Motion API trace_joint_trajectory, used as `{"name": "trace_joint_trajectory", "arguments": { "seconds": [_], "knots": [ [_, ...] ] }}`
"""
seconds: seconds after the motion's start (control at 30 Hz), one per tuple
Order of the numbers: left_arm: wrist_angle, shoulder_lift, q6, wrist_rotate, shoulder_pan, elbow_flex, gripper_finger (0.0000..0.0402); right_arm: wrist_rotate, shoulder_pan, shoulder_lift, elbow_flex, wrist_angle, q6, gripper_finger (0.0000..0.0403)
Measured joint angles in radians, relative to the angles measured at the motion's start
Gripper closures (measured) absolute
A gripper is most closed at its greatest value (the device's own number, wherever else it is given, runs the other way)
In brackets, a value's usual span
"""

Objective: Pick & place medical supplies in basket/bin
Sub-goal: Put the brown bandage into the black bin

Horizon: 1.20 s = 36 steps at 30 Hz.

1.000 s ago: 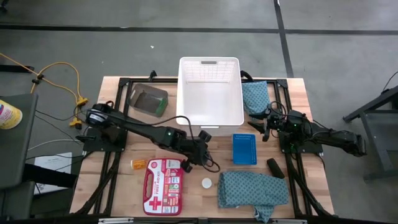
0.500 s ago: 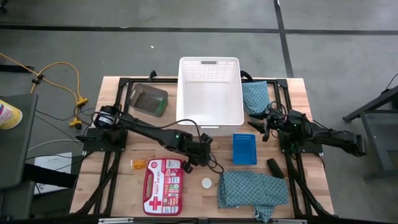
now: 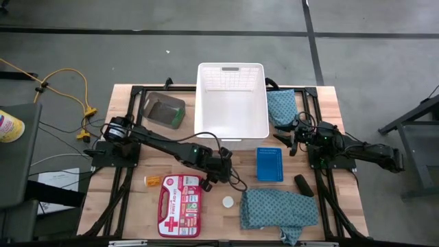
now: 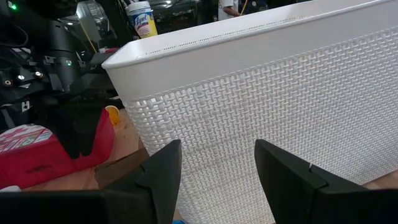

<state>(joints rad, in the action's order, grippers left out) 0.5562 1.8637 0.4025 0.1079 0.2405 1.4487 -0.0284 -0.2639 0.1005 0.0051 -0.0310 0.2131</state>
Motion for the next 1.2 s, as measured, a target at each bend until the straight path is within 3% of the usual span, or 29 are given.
{"name": "trace_joint_trajectory", "arguments": {
  "seconds": [0.37, 0.83, 1.2],
  "knots": [
    [0.000, 0.000, 0.001, -0.001, 0.000, 0.000, 0.0263, 0.000, 0.000, 0.000, 0.000, 0.000, 0.000, 0.0211],
    [-0.008, 0.000, -0.008, -0.003, 0.000, 0.000, 0.0163, 0.000, 0.000, 0.000, 0.000, 0.000, 0.000, 0.0211],
    [-0.014, 0.004, -0.035, -0.005, 0.000, 0.000, 0.0159, 0.000, 0.000, 0.000, 0.000, 0.000, 0.000, 0.0211]
  ]
}}
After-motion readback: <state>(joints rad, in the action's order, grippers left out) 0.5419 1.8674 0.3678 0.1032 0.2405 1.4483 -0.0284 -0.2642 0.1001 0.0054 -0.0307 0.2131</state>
